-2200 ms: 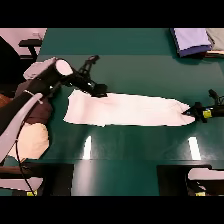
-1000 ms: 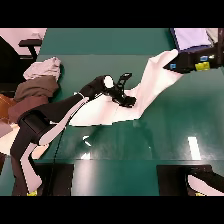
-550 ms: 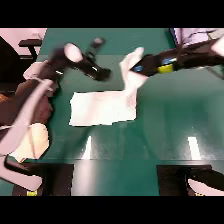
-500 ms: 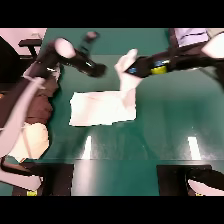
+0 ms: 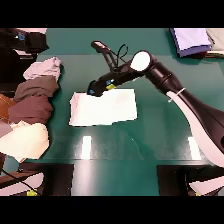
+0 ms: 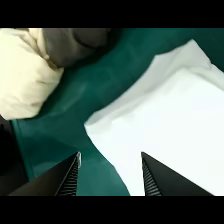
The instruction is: Fold the shirts.
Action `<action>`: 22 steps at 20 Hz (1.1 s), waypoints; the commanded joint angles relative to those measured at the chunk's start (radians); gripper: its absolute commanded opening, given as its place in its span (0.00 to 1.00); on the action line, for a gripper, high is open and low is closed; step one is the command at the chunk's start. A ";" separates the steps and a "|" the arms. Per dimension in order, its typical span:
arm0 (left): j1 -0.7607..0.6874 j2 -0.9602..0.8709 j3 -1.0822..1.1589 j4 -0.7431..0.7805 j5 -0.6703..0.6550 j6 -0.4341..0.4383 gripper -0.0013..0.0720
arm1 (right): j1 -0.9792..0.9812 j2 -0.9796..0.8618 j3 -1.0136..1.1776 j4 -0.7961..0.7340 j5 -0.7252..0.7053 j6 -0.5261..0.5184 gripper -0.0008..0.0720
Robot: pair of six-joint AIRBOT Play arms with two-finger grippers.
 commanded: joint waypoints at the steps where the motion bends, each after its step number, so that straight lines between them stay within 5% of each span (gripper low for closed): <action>1: 0.019 0.018 -0.001 0.001 -0.039 0.001 0.05 | -0.095 0.042 -0.080 -0.161 0.108 0.063 0.64; 6: 0.016 0.018 -0.002 -0.031 -0.063 0.010 0.05 | -0.377 0.232 -0.485 -0.203 0.057 0.170 0.68; 7: 0.016 0.018 -0.003 -0.052 -0.056 0.026 0.05 | -0.431 0.247 -0.549 -0.202 0.033 0.188 0.90; 8: 0.016 0.017 -0.003 -0.061 -0.051 0.026 0.05 | -0.469 0.249 -0.594 -0.181 0.019 0.191 0.95; 16: 0.016 0.017 -0.003 -0.077 -0.038 0.026 0.05 | -0.462 0.031 -0.648 0.230 -0.107 0.034 0.89; 19: 0.016 0.017 -0.003 -0.099 -0.038 0.026 0.05 | -0.389 -0.072 -0.544 0.264 -0.096 0.026 0.76; 22: 0.016 0.017 -0.029 -0.179 -0.037 0.043 0.05 | -0.338 -0.132 -0.420 0.261 -0.098 0.023 0.20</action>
